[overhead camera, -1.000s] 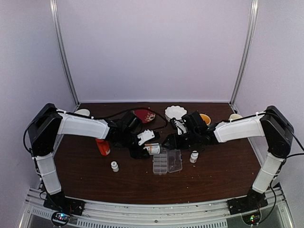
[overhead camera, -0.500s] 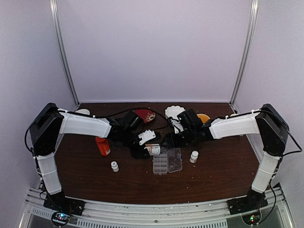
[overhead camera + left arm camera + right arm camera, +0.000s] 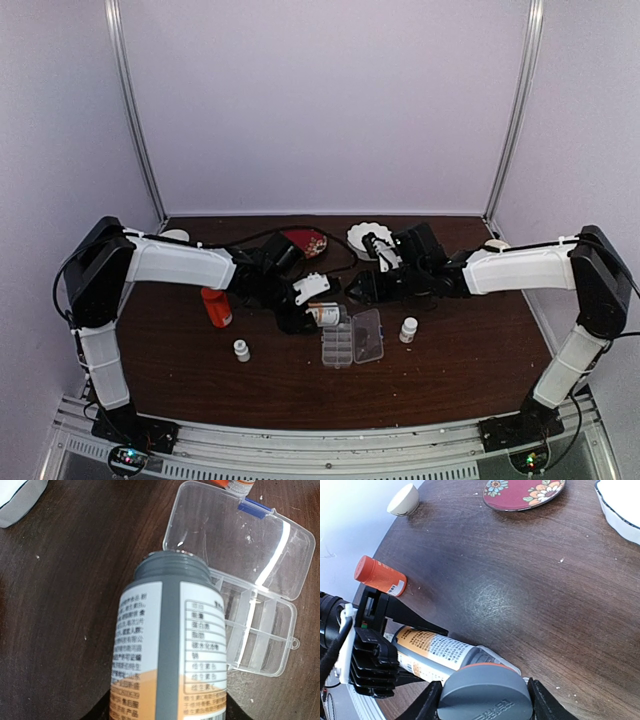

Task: Sort the pills into containers
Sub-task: Pour the pill into the compartment of the pill container.

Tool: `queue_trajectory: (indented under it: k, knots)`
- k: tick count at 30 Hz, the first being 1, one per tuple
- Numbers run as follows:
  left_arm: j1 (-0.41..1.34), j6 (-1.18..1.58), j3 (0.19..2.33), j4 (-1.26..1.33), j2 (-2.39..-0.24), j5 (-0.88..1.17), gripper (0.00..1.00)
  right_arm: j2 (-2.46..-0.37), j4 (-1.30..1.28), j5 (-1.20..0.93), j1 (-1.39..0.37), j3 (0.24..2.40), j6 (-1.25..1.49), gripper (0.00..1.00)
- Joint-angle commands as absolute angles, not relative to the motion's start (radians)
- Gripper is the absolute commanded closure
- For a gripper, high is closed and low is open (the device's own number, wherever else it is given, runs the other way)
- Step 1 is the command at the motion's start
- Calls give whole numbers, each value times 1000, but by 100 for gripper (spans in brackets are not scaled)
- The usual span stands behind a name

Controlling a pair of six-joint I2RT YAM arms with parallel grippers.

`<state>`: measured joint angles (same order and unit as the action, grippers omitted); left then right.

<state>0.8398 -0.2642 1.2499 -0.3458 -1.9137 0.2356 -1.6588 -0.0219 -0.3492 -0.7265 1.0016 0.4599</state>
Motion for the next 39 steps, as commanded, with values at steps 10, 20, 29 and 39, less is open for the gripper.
queue_trajectory:
  k: [10,20,29,39]
  knots:
    - [843,-278,1277,-328,-1919,241,100,-1799,-204,-309,-757,1124,411,100]
    - [843,-278,1269,-328,-1918,241,100,-1607,46,-335,-737,973,470,100]
    - [844,-278,1273,-327,-1920,243,100,-1799,-196,-245,-808,1102,375,100]
    - [844,-277,1269,-334,-1920,243,100,-1631,26,-353,-741,972,445,100]
